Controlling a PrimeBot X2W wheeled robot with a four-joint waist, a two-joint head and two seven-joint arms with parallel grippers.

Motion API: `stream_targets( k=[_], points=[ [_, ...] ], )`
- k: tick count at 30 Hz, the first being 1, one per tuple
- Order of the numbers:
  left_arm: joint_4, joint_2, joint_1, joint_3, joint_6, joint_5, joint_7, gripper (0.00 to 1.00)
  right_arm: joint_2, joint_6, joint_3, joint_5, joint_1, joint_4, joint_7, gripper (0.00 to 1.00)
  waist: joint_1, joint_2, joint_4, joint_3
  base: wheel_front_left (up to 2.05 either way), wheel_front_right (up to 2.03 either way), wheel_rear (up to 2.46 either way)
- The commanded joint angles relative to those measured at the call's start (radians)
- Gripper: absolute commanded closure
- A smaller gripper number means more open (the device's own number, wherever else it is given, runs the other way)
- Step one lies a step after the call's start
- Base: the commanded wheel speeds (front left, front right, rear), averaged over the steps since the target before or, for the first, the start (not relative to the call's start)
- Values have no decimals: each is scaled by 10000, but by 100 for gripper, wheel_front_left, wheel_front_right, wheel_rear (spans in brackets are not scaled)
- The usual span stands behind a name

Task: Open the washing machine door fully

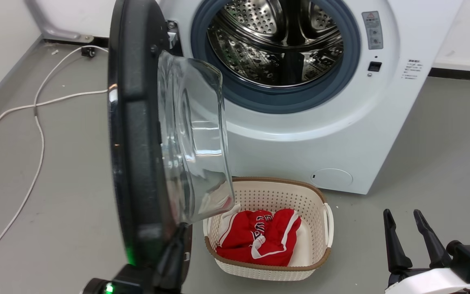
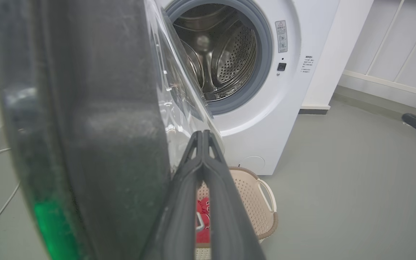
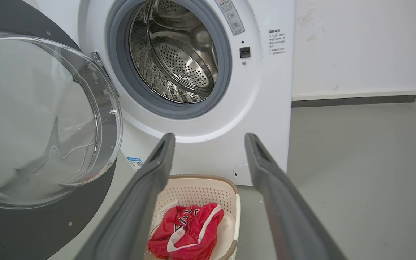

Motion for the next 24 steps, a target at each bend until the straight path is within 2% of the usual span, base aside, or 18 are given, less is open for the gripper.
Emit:
stream_targets(
  k=[1,17,24],
  points=[
    [4,118,50,237,143,-102,2,100,20,-3,-6,51,73,-34,17,0,0,0,100,-1,0,0,0],
    [704,850,-202,3040,751,-1594,-442,100,20,-3,4,32,-87,-186,186,0,0,0,323,255,0,0,0],
    [1806,1320,-845,4178,541,-2236,-842,100,20,-3,-26,-42,-266,-310,317,0,0,0,237,523,0,0,0]
  ],
)
